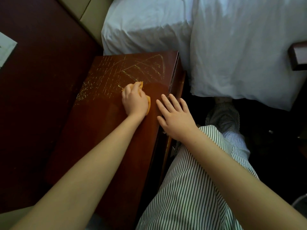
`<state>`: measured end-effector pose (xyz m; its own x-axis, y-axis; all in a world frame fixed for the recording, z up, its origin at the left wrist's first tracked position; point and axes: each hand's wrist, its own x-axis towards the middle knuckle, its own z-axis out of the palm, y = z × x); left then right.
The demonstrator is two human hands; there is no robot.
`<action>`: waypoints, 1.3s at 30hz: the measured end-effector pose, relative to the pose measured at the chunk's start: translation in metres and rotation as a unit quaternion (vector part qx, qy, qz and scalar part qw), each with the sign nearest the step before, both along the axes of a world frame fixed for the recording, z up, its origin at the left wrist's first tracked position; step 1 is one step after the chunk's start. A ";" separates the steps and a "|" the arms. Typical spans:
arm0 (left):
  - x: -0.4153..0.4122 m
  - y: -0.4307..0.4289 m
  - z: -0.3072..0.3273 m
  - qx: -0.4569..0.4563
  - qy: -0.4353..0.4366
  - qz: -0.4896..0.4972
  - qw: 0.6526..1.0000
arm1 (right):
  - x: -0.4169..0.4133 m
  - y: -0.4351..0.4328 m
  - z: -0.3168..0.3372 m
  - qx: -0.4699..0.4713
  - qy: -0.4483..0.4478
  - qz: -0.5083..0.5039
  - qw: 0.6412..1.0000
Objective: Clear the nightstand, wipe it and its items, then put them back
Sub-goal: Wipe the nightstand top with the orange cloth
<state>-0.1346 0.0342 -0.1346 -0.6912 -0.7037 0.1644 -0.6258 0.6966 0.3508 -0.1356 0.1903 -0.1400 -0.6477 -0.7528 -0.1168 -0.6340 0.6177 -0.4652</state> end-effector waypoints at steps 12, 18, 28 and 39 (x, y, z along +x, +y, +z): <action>0.058 0.002 0.001 -0.010 -0.013 -0.136 0.991 | -0.005 0.006 0.002 -0.014 -0.014 -0.050 0.999; 0.002 0.009 0.000 -0.001 -0.004 -0.016 1.000 | -0.008 0.011 0.002 -0.011 -0.030 -0.070 0.997; 0.045 0.036 0.001 0.002 -0.007 -0.209 0.978 | -0.011 0.011 0.003 -0.010 -0.032 -0.082 0.996; -0.017 0.037 0.002 0.007 0.004 -0.113 0.994 | -0.012 0.019 0.004 0.002 -0.014 -0.139 0.990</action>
<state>-0.1513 0.0711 -0.1327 -0.8306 -0.5326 0.1624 -0.4506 0.8143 0.3660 -0.1473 0.2092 -0.1365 -0.8264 -0.5452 -0.1408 -0.4257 0.7686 -0.4776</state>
